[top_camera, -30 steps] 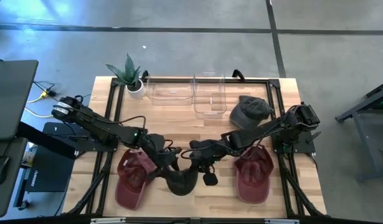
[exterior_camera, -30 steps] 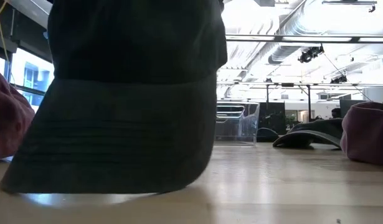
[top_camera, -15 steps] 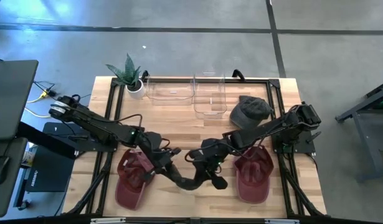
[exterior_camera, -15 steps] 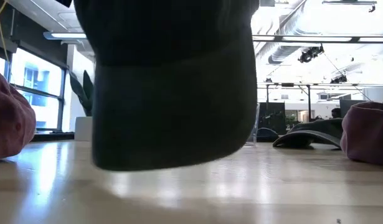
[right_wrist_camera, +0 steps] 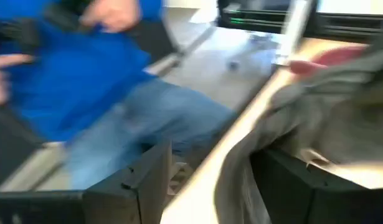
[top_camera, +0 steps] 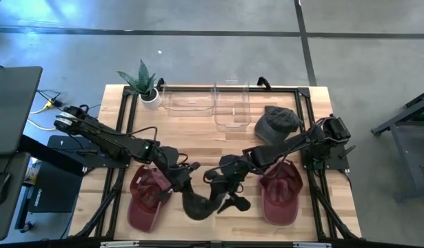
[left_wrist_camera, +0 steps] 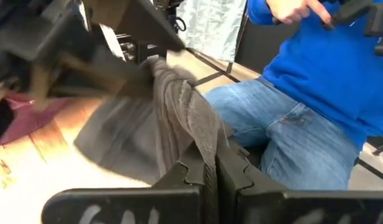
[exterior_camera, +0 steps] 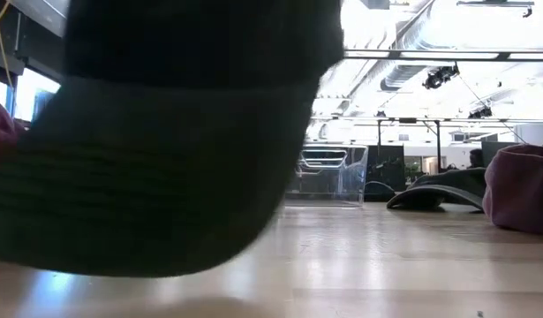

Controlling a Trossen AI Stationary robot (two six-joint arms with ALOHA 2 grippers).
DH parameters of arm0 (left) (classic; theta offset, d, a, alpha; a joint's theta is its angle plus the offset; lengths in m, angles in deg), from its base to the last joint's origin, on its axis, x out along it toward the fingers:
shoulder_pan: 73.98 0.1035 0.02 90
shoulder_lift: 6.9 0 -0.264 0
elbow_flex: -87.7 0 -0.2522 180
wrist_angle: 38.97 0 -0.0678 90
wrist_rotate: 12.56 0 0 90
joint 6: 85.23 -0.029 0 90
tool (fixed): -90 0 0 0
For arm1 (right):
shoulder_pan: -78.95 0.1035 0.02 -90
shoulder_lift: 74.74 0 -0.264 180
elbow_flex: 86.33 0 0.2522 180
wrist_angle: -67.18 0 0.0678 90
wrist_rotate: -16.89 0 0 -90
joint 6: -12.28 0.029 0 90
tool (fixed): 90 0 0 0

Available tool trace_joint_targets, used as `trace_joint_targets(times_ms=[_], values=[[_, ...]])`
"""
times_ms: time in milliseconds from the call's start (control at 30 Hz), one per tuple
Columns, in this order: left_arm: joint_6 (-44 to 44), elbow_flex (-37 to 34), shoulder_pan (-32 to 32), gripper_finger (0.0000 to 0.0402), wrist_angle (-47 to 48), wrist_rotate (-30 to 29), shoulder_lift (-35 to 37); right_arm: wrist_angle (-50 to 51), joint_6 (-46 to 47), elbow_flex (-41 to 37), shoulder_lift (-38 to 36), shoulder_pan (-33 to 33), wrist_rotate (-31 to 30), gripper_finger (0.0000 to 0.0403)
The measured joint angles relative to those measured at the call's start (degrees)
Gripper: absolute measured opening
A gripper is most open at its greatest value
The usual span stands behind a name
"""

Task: Pick & Place hat
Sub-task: Put the bottom black cap into the right transparent bin

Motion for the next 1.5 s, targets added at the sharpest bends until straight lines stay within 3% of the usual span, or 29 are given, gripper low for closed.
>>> trace_joint_targets(times_ms=[133, 200, 433, 533, 700, 833, 1133, 1367, 1500], values=[[0.08, -0.02, 0.0, 0.0001, -0.07, 3.17, 1.26, -1.34, 2.71, 0.0, 0.02, -0.02, 13.22, 0.0209], [0.13, 0.0, 0.0, 0.0001, 0.37, 3.68, 1.87, -1.49, 4.12, 0.0, 0.02, 0.02, 14.05, 0.0209], [0.11, -0.04, 0.0, 0.0001, 0.49, 3.81, 3.2, 0.29, 3.67, 0.0, 0.03, 0.25, -7.69, 0.021], [0.11, -0.04, 0.0, 0.0001, 0.42, 2.27, 3.34, 0.65, 0.86, 0.0, 0.04, 1.01, -13.04, 0.021], [0.07, -0.04, 0.02, 0.0001, 0.5, -0.39, 3.73, 1.2, -3.59, 0.0, 0.04, 2.66, -15.84, 0.0202], [0.18, -0.04, 0.0, 0.0001, 0.53, -1.55, 3.82, 2.31, -4.32, 0.0, 0.04, 3.34, -18.35, 0.0173], [0.31, -0.04, 0.0, 0.0001, 0.44, -1.73, 3.82, 2.4, -4.86, 0.0, 0.07, 2.8, -19.81, 0.0012], [1.59, -0.04, 0.0, 0.0001, 0.46, -1.69, 3.82, 2.51, -0.9, 0.0, 0.07, 2.2, -20.11, 0.0007], [3.16, -0.04, 0.01, 0.0032, 1.17, -1.53, 3.82, 3.34, -1.04, 0.0, -0.11, 1.98, -20.75, 0.0008]])
